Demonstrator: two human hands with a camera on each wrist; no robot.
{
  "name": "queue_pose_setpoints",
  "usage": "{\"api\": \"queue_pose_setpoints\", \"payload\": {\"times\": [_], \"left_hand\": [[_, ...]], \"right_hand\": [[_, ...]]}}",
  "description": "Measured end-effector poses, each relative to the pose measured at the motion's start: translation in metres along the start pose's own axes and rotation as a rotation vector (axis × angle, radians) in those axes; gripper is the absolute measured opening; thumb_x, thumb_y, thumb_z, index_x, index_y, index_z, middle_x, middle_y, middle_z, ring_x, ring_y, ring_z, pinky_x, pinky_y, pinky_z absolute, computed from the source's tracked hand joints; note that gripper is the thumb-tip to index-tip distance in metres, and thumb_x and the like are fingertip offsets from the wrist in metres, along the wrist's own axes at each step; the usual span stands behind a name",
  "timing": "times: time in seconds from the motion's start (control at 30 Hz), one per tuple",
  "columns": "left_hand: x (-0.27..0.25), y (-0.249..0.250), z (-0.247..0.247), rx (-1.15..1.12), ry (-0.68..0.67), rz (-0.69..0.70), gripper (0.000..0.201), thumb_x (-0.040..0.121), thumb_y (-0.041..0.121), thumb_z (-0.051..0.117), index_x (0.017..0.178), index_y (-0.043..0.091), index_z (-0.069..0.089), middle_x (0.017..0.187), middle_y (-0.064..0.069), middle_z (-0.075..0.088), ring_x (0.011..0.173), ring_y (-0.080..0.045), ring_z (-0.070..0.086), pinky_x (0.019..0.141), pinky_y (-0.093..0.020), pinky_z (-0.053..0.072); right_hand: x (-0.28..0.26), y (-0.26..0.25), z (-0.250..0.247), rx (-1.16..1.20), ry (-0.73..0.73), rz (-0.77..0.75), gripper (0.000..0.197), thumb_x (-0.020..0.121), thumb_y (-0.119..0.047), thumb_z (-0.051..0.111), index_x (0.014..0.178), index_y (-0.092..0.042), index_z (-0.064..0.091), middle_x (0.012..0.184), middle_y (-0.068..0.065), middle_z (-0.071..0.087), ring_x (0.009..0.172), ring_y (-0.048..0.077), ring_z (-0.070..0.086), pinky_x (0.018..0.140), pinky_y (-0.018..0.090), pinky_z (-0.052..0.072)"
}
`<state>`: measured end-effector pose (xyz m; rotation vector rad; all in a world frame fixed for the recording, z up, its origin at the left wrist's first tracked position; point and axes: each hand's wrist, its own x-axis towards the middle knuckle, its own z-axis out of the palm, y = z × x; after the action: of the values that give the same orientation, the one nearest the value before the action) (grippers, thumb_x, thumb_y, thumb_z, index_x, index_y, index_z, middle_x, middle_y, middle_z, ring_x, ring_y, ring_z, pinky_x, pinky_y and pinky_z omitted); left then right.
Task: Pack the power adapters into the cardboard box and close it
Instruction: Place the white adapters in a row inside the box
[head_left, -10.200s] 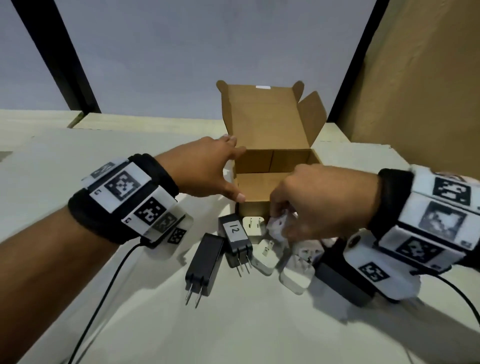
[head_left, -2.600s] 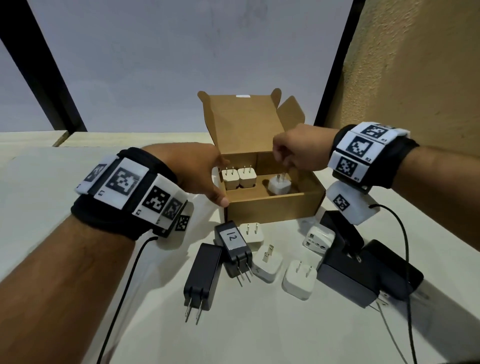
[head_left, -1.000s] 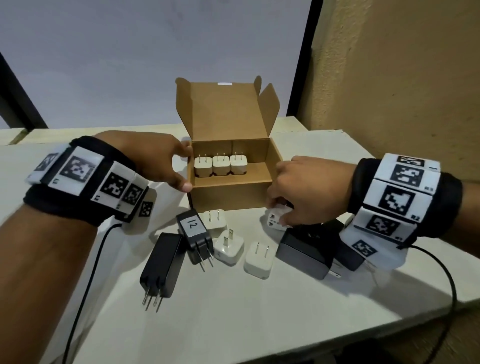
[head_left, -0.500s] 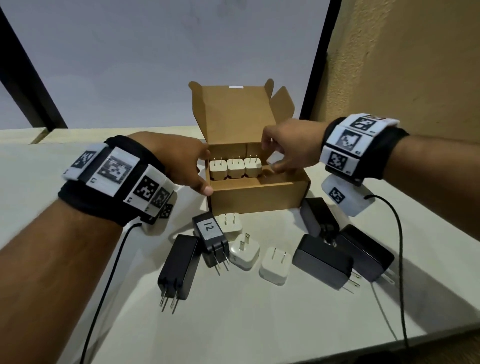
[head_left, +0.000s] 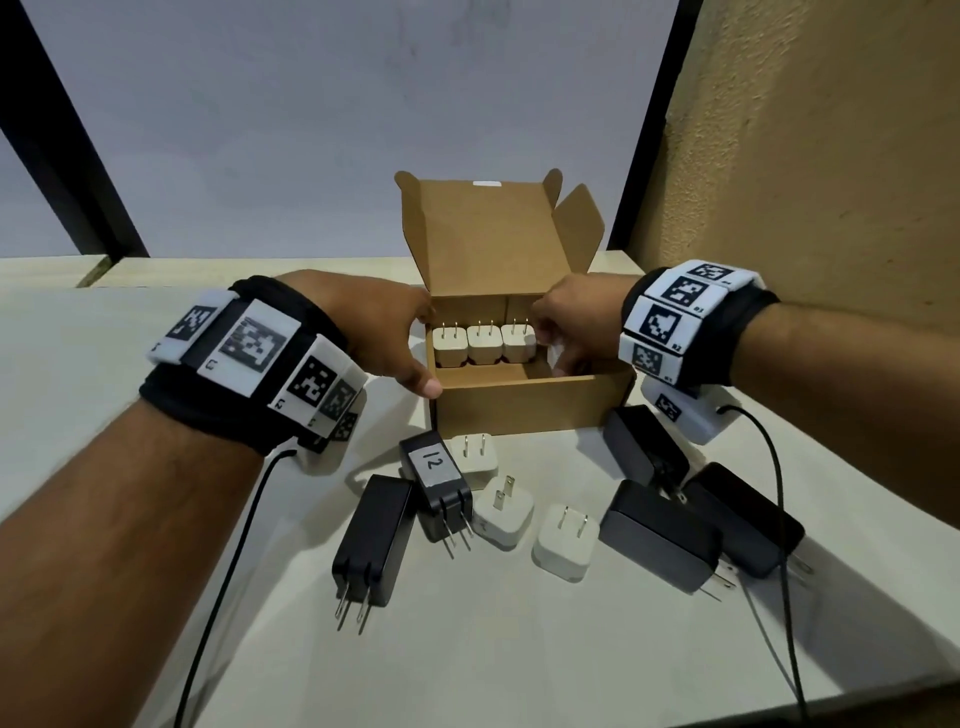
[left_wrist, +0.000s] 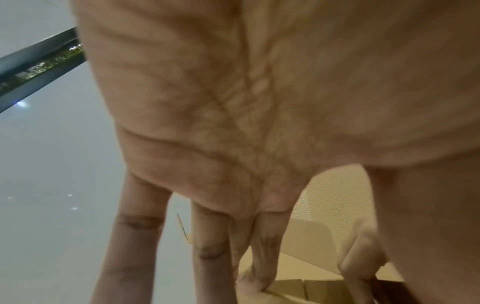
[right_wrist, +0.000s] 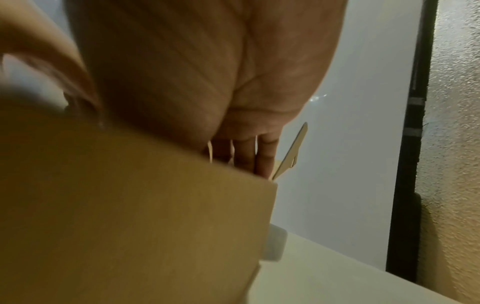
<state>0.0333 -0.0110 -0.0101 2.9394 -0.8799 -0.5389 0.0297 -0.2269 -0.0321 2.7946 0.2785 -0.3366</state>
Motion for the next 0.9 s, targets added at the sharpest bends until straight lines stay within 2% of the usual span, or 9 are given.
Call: {"api": "queue_pose_setpoints", "payload": {"times": [0.1,0.23,0.3,0.37,0.5,0.6,0.7,0.77,0.9], "left_hand": [[0.001,0.000,0.000,0.011,-0.001,-0.010,0.086,0.070,0.054,0.071,0.141,0.021,0.034,0.148,0.005,0.037,0.123,-0.018,0.049,0.103,-0.034,0.036],[-0.002,0.000,0.002,0.067,0.049,-0.040,0.091,0.071,0.058,0.068,0.146,0.023,0.029,0.152,0.002,0.032,0.135,-0.022,0.036,0.109,-0.040,0.029],[-0.004,0.001,0.005,0.069,0.084,-0.036,0.092,0.072,0.058,0.067,0.147,0.024,0.027,0.155,0.005,0.025,0.139,-0.022,0.030,0.111,-0.041,0.025],[-0.006,0.004,0.005,0.060,0.084,-0.035,0.090,0.072,0.060,0.064,0.146,0.023,0.029,0.156,0.005,0.024,0.139,-0.022,0.030,0.111,-0.041,0.024],[-0.011,0.012,0.002,-0.007,0.044,-0.036,0.083,0.074,0.066,0.055,0.143,0.023,0.036,0.151,0.003,0.035,0.134,-0.020,0.037,0.107,-0.036,0.027],[-0.013,0.016,0.001,-0.060,0.051,-0.018,0.074,0.078,0.064,0.052,0.140,0.025,0.041,0.146,0.003,0.043,0.129,-0.019,0.043,0.101,-0.031,0.029],[-0.011,0.019,0.004,-0.008,0.044,-0.048,0.089,0.073,0.067,0.056,0.144,0.019,0.034,0.150,0.002,0.036,0.135,-0.021,0.038,0.106,-0.035,0.030],[-0.008,0.016,0.005,0.027,0.050,-0.062,0.095,0.069,0.069,0.058,0.145,0.017,0.032,0.152,0.002,0.034,0.136,-0.022,0.036,0.108,-0.038,0.029],[-0.003,0.009,0.005,0.017,0.026,-0.061,0.097,0.068,0.067,0.062,0.146,0.018,0.030,0.150,0.000,0.036,0.135,-0.023,0.038,0.109,-0.040,0.029]], "right_hand": [[-0.013,0.006,-0.013,-0.016,0.072,-0.008,0.043,0.077,-0.035,0.076,0.115,-0.020,0.064,0.106,0.000,0.066,0.098,0.023,0.060,0.085,0.035,0.051],[-0.035,0.007,-0.016,-0.189,0.130,-0.069,0.030,0.089,-0.041,0.059,0.118,-0.034,0.066,0.113,-0.008,0.068,0.109,0.020,0.058,0.101,0.039,0.035],[-0.040,0.002,-0.006,-0.212,0.108,-0.087,0.028,0.091,-0.040,0.050,0.110,-0.036,0.070,0.112,-0.008,0.069,0.111,0.020,0.055,0.104,0.041,0.033],[-0.041,0.000,0.002,-0.223,0.066,-0.079,0.033,0.093,-0.040,0.042,0.113,-0.036,0.068,0.119,-0.009,0.066,0.124,0.019,0.047,0.112,0.045,0.022],[-0.041,-0.002,-0.001,-0.222,0.012,-0.043,0.035,0.096,-0.033,0.040,0.121,-0.032,0.065,0.128,-0.008,0.061,0.137,0.019,0.035,0.116,0.048,0.007],[-0.039,-0.003,-0.006,-0.203,-0.060,-0.032,0.035,0.096,-0.028,0.043,0.126,-0.032,0.060,0.131,-0.005,0.059,0.137,0.021,0.036,0.115,0.047,0.010],[-0.034,0.002,-0.006,-0.151,-0.051,-0.014,0.041,0.091,-0.018,0.051,0.125,-0.039,0.060,0.126,-0.005,0.061,0.124,0.022,0.046,0.104,0.043,0.022],[-0.030,0.007,-0.005,-0.114,-0.034,-0.007,0.043,0.087,-0.013,0.051,0.118,-0.039,0.064,0.120,-0.009,0.064,0.117,0.021,0.050,0.097,0.041,0.023],[-0.031,0.007,-0.006,-0.063,-0.039,0.008,0.048,0.091,-0.011,0.046,0.127,-0.040,0.060,0.127,-0.011,0.061,0.121,0.019,0.048,0.101,0.039,0.022]]}}
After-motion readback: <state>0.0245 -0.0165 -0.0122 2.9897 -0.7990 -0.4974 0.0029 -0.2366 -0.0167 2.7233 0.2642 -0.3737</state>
